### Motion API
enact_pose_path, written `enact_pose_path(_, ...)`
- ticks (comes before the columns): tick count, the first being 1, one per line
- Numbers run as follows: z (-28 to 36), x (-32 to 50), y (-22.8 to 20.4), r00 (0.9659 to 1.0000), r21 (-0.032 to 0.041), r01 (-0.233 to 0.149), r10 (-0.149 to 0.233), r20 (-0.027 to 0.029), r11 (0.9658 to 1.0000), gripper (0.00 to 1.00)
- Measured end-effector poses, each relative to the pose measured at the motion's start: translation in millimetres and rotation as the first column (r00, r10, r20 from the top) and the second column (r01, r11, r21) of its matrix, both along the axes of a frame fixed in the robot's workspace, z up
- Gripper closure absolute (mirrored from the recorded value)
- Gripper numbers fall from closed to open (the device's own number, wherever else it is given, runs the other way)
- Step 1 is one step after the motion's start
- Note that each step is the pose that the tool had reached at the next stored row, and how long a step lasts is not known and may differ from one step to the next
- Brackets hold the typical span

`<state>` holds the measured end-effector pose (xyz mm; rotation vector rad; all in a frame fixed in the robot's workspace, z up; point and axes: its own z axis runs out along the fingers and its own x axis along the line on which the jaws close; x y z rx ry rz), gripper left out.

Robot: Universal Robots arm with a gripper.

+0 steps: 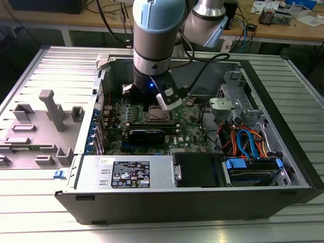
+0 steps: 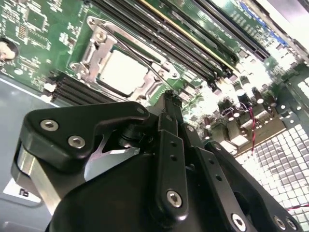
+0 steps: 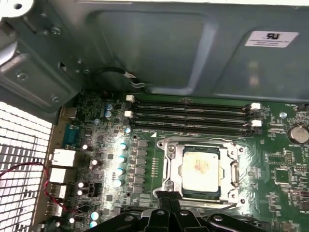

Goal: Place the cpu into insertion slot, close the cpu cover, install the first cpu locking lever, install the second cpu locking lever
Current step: 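Install the second cpu locking lever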

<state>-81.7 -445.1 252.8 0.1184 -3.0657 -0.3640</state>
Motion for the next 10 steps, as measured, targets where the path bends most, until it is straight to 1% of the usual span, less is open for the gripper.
enact_pose_path(1,0.0,1.0,-0.1,1.0000,0.0001,0.000,0.000,-0.0013,1.0000,0.89)
enact_pose_path(7,0.0,0.6,0.0,1.0000,0.0000,0.000,0.000,-0.0015,1.0000,0.89)
enact_pose_path(9,0.0,-4.7,0.0,1.0000,-0.0001,0.000,0.000,-0.0015,1.0000,0.89)
enact_pose_path(10,0.0,-4.9,0.0,1.0000,0.0000,0.000,0.000,-0.0015,1.0000,0.89)
